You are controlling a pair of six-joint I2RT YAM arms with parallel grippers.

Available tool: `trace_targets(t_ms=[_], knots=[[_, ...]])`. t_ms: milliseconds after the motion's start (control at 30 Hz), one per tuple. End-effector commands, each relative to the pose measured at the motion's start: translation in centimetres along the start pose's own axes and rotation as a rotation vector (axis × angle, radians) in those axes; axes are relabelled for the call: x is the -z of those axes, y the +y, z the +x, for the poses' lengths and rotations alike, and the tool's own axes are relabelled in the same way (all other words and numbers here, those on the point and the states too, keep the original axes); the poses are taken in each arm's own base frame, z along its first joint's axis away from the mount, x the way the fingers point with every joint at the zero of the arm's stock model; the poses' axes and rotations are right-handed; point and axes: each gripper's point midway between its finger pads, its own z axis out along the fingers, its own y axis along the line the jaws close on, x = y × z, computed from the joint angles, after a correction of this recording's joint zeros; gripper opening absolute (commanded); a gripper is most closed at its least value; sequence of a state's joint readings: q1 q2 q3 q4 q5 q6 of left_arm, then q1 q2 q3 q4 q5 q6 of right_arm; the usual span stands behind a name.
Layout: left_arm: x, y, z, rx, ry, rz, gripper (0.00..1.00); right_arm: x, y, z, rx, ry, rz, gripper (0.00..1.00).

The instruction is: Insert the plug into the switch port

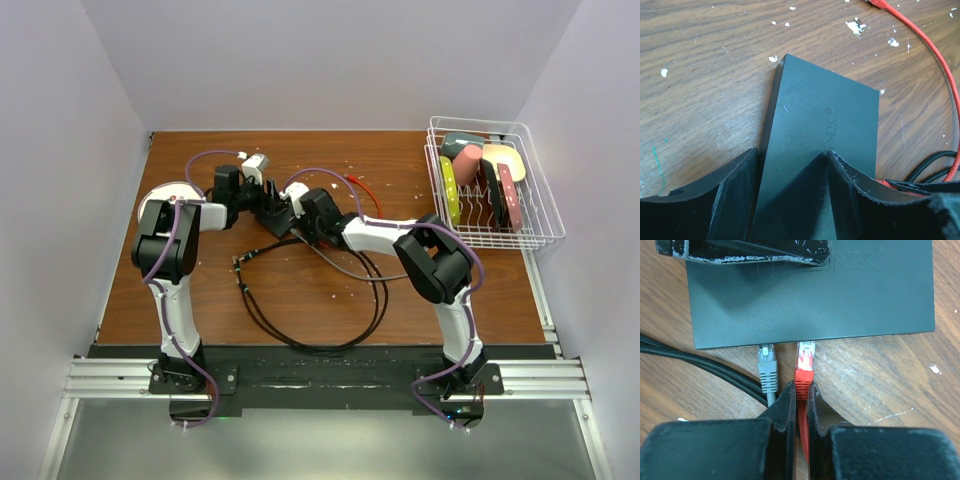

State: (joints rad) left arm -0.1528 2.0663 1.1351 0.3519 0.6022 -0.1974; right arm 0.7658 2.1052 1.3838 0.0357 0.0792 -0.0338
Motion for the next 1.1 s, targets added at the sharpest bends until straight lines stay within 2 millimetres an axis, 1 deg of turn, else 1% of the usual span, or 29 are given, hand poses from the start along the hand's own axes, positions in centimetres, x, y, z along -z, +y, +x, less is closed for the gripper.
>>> trace_targets(t_ms=[0, 100, 200, 233, 267, 333, 400, 467, 600, 700, 800, 867, 967, 1000, 1033, 1067], knots=[[-0.2, -8.1, 6.6, 0.121, 0.236, 0.281, 0.59, 2.7, 0.4, -13.7, -0.052, -0.445, -0.019, 0.00], [-0.1, -8.2, 6.7, 0.124, 0.240, 0.288, 0.59, 2.4, 0.8, -13.8, -0.022, -0.449, -0.026, 0.00], [0.0, -8.5, 6.7, 0.126, 0.244, 0.306, 0.59, 2.1, 0.8, -14.3, -0.008, -0.457, -0.024, 0.00], [0.0, -8.5, 6.7, 0.126, 0.245, 0.308, 0.59, 2.2, 0.8, -14.9, -0.004, -0.467, -0.026, 0.00], [0.0, -8.6, 6.7, 0.125, 0.245, 0.311, 0.59, 1.9, 1.3, -14.7, 0.010, -0.463, -0.048, 0.00], [0.0, -8.6, 6.8, 0.125, 0.248, 0.313, 0.59, 2.0, 1.4, -15.4, 0.041, -0.477, -0.059, 0.00], [0.0, -8.6, 6.8, 0.124, 0.255, 0.311, 0.58, 1.8, 1.9, -15.4, 0.078, -0.468, -0.083, 0.00], [0.0, -8.6, 6.8, 0.120, 0.253, 0.313, 0.58, 1.9, 2.2, -16.0, 0.106, -0.475, -0.103, 0.00], [0.0, -8.6, 6.5, 0.115, 0.246, 0.311, 0.58, 1.9, 3.5, -15.8, 0.193, -0.463, -0.183, 0.00], [0.1, -8.7, 6.4, 0.111, 0.242, 0.310, 0.59, 2.0, 4.2, -15.7, 0.225, -0.461, -0.220, 0.00], [-0.1, -8.5, 6.5, 0.116, 0.247, 0.306, 0.59, 1.9, 4.2, -15.6, 0.229, -0.449, -0.221, 0.00], [-0.1, -8.2, 6.6, 0.117, 0.251, 0.286, 0.60, 1.5, 3.3, -15.3, 0.197, -0.432, -0.166, 0.00], [0.0, -7.7, 6.1, 0.111, 0.230, 0.252, 0.61, 1.4, 2.3, -14.7, 0.152, -0.401, -0.114, 0.00], [0.1, -7.7, 6.1, 0.112, 0.226, 0.257, 0.61, 1.3, 2.1, -14.6, 0.139, -0.397, -0.108, 0.00], [0.1, -7.9, 5.9, 0.111, 0.220, 0.264, 0.61, 1.3, 1.9, -14.0, 0.131, -0.388, -0.098, 0.00], [0.1, -7.9, 5.9, 0.113, 0.221, 0.264, 0.61, 1.5, 1.5, -14.1, 0.117, -0.395, -0.078, 0.00]])
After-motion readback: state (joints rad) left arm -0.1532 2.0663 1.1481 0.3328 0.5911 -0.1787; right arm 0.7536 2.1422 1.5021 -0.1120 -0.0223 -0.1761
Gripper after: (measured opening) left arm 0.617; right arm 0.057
